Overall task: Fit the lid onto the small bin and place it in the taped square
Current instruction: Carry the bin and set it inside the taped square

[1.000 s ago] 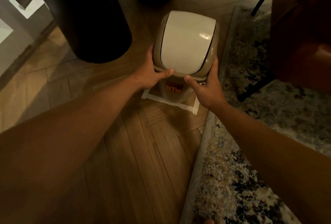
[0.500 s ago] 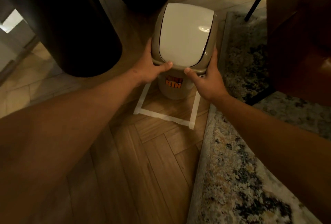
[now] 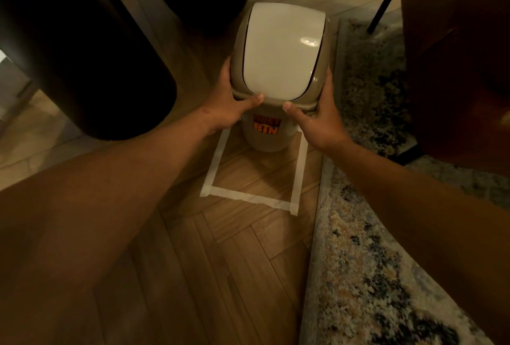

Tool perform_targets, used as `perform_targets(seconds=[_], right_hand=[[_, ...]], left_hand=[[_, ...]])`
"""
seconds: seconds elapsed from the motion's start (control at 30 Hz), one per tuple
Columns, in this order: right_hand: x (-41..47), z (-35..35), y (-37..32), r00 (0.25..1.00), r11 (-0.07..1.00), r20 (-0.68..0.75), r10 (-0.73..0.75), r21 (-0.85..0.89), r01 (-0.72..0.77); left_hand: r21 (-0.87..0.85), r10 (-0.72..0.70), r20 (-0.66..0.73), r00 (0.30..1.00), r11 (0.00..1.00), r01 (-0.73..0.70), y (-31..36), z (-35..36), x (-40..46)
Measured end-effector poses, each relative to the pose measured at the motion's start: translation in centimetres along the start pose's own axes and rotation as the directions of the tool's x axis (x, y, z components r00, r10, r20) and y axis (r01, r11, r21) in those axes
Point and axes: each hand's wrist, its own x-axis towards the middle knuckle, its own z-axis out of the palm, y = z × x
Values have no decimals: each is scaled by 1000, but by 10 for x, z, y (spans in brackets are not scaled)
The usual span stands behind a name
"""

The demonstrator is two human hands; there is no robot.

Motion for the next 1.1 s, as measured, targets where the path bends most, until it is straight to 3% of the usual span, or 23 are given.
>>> perform_targets(seconds=[0.43, 0.53, 0.67, 0.77, 1.1], right_hand=[[8, -19, -13, 982, 990, 125, 144, -15, -143], [5, -26, -17, 981, 982, 60, 187, -38, -185], [3, -27, -27, 958, 961, -79, 276, -8, -278], [4, -21, -28, 945, 947, -59, 321, 47, -319], [-7, -2, -30, 929, 870, -31, 368, 365, -332]], left_hand=[[75, 14, -81, 997, 997, -8, 4, 2, -9], [97, -19, -124, 992, 995, 31, 5, -3, -12], [14, -177, -205, 963, 983, 184, 7, -7, -12], [41, -196, -230, 953, 977, 210, 6, -10, -11], [-149, -221, -146, 964, 969, 199, 4, -9, -12]])
